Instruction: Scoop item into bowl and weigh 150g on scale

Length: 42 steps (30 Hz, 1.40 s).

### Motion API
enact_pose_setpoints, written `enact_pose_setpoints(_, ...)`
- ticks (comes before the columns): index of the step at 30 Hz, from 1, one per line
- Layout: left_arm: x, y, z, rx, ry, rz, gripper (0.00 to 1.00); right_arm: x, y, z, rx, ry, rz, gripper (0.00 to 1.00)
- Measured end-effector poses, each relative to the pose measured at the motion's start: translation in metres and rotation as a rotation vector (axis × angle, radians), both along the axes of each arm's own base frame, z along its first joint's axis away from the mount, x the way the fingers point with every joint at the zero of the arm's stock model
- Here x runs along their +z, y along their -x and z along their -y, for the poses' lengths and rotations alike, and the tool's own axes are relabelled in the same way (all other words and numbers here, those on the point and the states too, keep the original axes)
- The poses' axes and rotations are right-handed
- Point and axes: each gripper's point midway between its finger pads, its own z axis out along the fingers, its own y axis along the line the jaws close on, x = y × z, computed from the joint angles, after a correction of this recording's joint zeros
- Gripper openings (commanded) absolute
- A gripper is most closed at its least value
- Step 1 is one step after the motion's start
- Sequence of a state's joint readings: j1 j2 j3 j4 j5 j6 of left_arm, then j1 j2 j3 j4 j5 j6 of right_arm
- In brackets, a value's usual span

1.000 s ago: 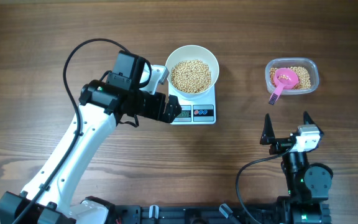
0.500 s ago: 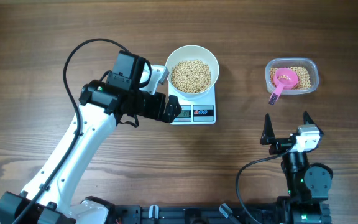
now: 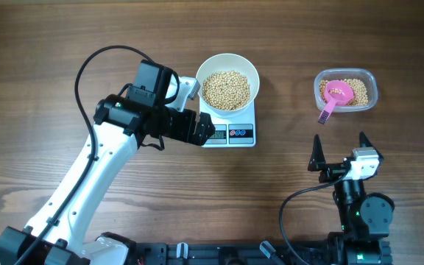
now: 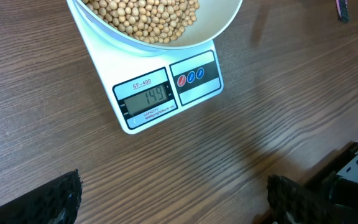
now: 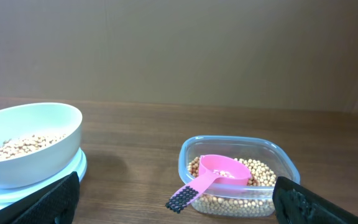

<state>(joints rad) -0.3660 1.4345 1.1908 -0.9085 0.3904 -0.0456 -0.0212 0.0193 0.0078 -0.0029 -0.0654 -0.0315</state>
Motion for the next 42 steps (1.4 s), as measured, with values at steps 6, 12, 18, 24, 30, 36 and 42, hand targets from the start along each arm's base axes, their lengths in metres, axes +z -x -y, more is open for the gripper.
enact_pose_setpoints(6,-0.001,0.002,-0.001,0.000,-0.003,-0.008,1.00,0.000,0.000,0.000,0.000,0.000,0.000,1.00)
enact_pose_setpoints(12,0.020,-0.012,-0.003,0.020,0.003,0.117,1.00,0.000,0.000,0.000,0.000,0.000,0.000,1.00)
enact_pose_setpoints(18,0.063,-0.006,-0.030,0.099,-0.040,0.330,1.00,0.000,0.000,0.000,0.000,0.000,0.002,1.00)
enact_pose_setpoints(24,0.064,0.014,-0.056,0.169,-0.050,0.487,1.00,0.001,0.000,0.000,-0.003,0.000,0.004,1.00)
enact_pose_setpoints(30,0.066,0.036,-0.087,0.273,-0.022,0.668,1.00,0.001,0.000,0.001,-0.004,0.000,0.005,1.00)
enact_pose_setpoints(36,0.061,0.055,-0.103,0.318,0.003,0.765,1.00,0.001,0.000,0.001,-0.004,0.000,0.005,1.00)
enact_pose_setpoints(42,0.058,0.067,-0.114,0.360,0.022,0.846,1.00,0.001,0.000,0.001,-0.004,0.000,0.005,1.00)
